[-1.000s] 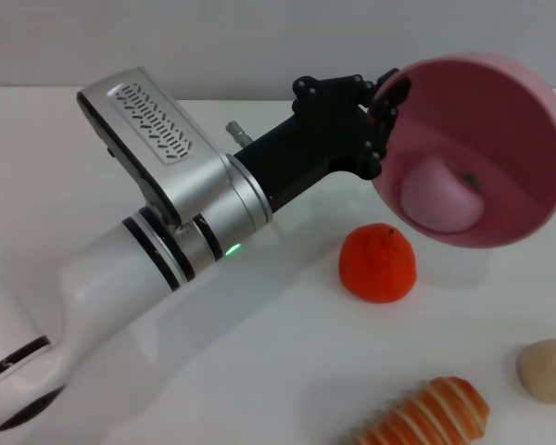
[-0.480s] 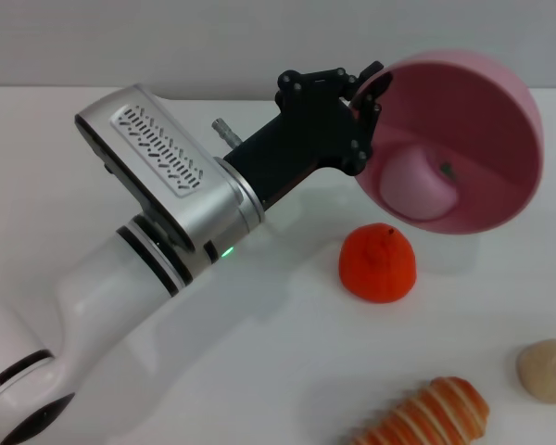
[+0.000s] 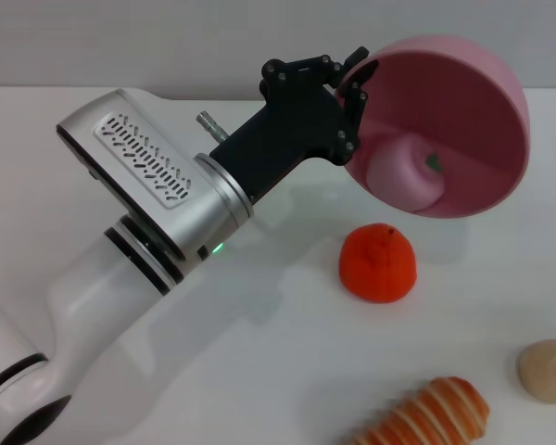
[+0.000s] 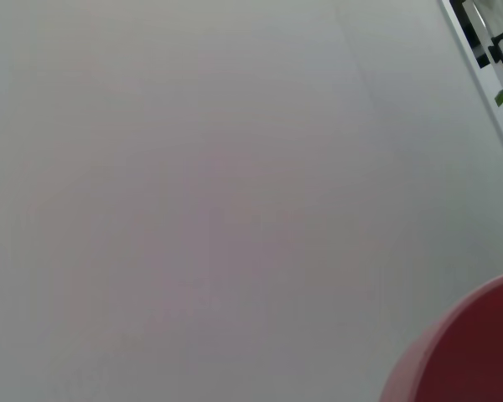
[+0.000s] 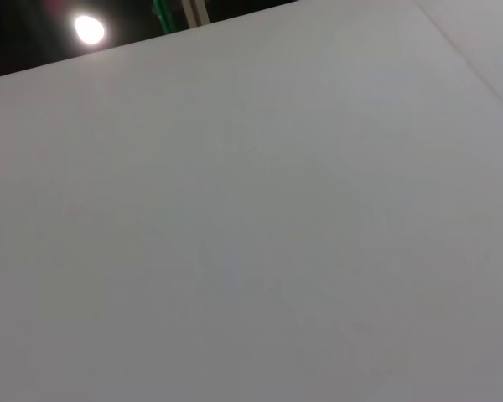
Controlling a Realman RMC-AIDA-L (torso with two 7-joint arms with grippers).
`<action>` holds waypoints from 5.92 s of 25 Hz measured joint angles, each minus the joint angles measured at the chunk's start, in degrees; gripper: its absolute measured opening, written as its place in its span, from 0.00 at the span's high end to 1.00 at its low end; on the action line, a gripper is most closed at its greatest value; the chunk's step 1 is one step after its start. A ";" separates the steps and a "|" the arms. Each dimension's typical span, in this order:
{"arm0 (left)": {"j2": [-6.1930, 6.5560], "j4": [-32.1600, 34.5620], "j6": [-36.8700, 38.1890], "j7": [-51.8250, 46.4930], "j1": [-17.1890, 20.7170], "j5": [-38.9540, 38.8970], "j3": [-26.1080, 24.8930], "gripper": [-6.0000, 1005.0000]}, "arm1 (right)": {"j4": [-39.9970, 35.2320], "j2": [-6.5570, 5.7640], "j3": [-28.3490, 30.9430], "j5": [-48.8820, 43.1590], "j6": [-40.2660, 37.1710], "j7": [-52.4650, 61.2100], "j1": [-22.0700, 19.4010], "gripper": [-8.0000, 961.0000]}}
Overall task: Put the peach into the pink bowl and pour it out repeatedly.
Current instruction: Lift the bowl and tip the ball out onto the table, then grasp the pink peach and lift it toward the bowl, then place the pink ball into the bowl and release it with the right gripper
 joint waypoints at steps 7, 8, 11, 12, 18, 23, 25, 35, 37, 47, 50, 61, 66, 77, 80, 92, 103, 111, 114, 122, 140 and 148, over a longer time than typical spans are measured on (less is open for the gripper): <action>0.03 -0.11 0.61 1.65 -0.52 -0.06 -0.26 0.94 | 0.31 -0.17 -0.40 -0.01 0.46 -4.53 1.61 0.54; 0.04 -0.14 0.62 1.65 -0.65 -0.07 -0.26 0.94 | 0.54 -0.19 -0.34 -0.01 0.61 -4.65 1.86 0.54; 0.00 -0.49 0.47 1.84 -1.20 -0.08 -0.26 0.94 | 2.02 -0.42 -0.03 -0.01 0.80 -5.06 2.88 0.54; 0.00 -0.54 0.46 2.16 -1.28 -0.09 -0.26 0.94 | 2.36 -0.47 -0.03 -0.01 0.90 -5.16 3.15 0.54; -0.01 -1.08 0.77 3.64 -1.44 -0.19 -0.26 0.94 | 2.85 -0.48 0.01 -0.01 1.96 -5.26 4.34 0.54; 0.00 -2.52 1.38 3.04 -2.24 -1.64 -0.28 0.94 | 2.91 -0.51 -0.13 -0.01 3.13 -5.32 5.45 0.55; 0.14 -3.14 0.28 1.73 -3.19 -3.55 -0.55 0.94 | 2.88 -0.54 -0.43 -0.16 4.13 -5.31 5.76 0.55; 1.51 0.05 -23.62 -15.32 -7.63 -3.26 -12.16 0.94 | -1.19 -0.16 -0.59 -10.54 9.02 4.37 5.43 0.55; 1.62 2.38 -32.91 -17.06 -8.55 -2.21 -15.39 0.94 | -4.25 -0.41 -0.45 -17.57 9.92 9.07 5.12 0.56; 1.39 4.62 -60.18 -17.37 -13.42 -2.42 -23.29 0.94 | -27.40 -0.23 -0.27 -52.22 9.38 35.48 3.88 0.56; 1.48 4.66 -62.35 -17.34 -13.56 -2.85 -23.74 0.94 | -34.35 0.07 -0.54 -61.62 7.61 43.90 4.54 0.56; 1.89 4.04 -62.39 -17.25 -12.66 -7.76 -24.99 0.94 | -44.43 -0.23 -4.57 -84.89 -5.43 70.20 13.72 0.57; 1.96 3.89 -62.98 -17.25 -12.90 -8.23 -25.51 0.94 | -44.98 -0.02 -11.01 -96.06 -5.92 81.35 19.01 0.57; 1.62 3.88 -68.00 -17.26 -14.24 -8.40 -25.88 0.94 | -28.98 0.35 -25.17 -103.22 6.04 86.12 26.00 0.58; 1.60 3.88 -70.09 -17.01 -15.11 -8.94 -27.13 0.94 | -27.19 0.36 -25.89 -103.91 7.46 86.16 26.33 0.58; 1.43 0.47 -81.15 7.56 -20.03 -29.34 -38.63 0.94 | -24.76 0.44 -27.89 -106.42 8.53 86.22 26.83 0.59; 2.31 -2.01 -106.75 28.37 -23.47 -35.10 -61.22 0.94 | -18.39 0.52 -33.68 -106.79 12.24 86.36 30.06 0.60; 2.05 -1.92 -107.67 30.36 -23.52 -34.84 -61.99 0.94 | -11.37 0.96 -37.35 -107.67 20.14 86.89 33.04 0.60; 1.89 -1.92 -107.48 31.24 -23.54 -35.00 -62.14 0.94 | -11.50 1.04 -37.54 -107.43 20.62 87.55 33.11 0.60; 1.77 -2.10 -106.76 32.22 -23.55 -35.22 -62.46 0.94 | -12.87 1.06 -37.60 -107.40 21.09 87.95 32.34 0.61; 1.67 -2.50 -107.39 32.94 -22.94 -35.07 -62.01 0.94 | -49.88 0.62 -20.79 -101.38 -3.89 88.32 22.42 0.93; 1.16 -2.61 -108.33 32.99 -22.94 -35.65 -61.23 0.94 | -51.08 0.43 -14.39 -98.74 3.16 84.21 22.23 0.94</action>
